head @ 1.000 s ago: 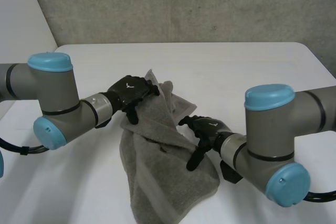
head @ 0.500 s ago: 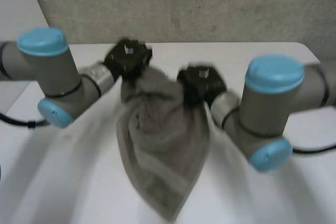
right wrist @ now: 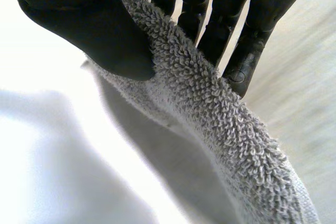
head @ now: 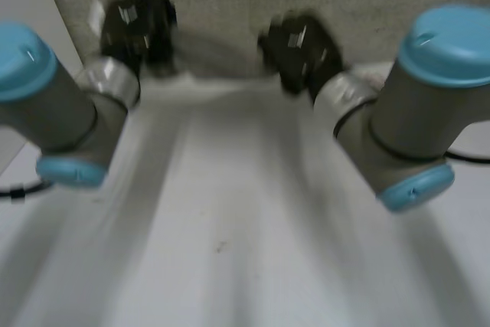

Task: Fold the towel.

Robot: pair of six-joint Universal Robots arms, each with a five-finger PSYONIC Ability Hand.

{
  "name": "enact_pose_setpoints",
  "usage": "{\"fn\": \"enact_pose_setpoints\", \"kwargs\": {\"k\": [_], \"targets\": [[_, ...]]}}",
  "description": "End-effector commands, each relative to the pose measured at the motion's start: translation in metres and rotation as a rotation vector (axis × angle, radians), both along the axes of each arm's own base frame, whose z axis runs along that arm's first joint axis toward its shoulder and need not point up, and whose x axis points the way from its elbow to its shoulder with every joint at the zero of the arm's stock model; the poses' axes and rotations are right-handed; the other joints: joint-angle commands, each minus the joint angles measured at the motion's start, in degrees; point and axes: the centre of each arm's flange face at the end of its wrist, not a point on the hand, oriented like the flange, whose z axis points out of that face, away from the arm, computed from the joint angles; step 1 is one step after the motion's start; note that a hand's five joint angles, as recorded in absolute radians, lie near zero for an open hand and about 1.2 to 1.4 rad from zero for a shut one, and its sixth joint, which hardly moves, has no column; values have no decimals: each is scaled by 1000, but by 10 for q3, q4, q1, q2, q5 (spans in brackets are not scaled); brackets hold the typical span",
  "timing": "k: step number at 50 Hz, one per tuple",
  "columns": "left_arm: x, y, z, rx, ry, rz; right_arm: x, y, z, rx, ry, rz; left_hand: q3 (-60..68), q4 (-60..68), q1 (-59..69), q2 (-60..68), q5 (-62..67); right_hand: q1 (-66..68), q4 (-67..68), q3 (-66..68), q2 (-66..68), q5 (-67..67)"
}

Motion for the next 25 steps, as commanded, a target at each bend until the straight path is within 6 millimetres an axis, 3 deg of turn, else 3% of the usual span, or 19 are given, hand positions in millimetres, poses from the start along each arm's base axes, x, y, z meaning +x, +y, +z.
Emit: {"fn": "enact_pose_setpoints", "kwargs": {"k": [1, 2, 4, 9, 13, 19, 23, 25], "targets": [[10, 44, -104, 285, -207, -77, -6, 19, -103, 363, 289, 46, 105, 103, 149, 105, 133, 4, 101, 102, 102, 107], [10, 44, -104, 286, -208, -77, -6, 19, -103, 364, 289, 46, 105, 103, 149, 105, 133, 4, 101, 102, 102, 107], [14, 54, -128, 334, -286, -92, -10, 21, -132, 454, 315, 35, 105, 103, 149, 105, 133, 4, 101, 102, 102, 107], [20, 67, -140, 373, -376, -92, -18, 23, -151, 548, 298, 11, 105, 103, 149, 105, 133, 4, 101, 102, 102, 107], [24, 72, -137, 401, -401, -90, -23, 19, -148, 579, 253, -15, 105, 103, 149, 105, 133, 4, 101, 102, 102, 107], [29, 80, -110, 398, -391, -85, -33, 7, -124, 593, 122, -67, 105, 103, 149, 105, 133, 4, 101, 102, 102, 107], [27, 85, -92, 362, -373, -93, -43, -2, -117, 625, 41, -110, 105, 103, 149, 105, 133, -291, -194, -193, -192, -188], [27, 85, -86, 344, -365, -92, -46, -5, -117, 646, 14, -126, 105, 103, 149, 105, 133, -355, -258, -257, -256, -252]]}}
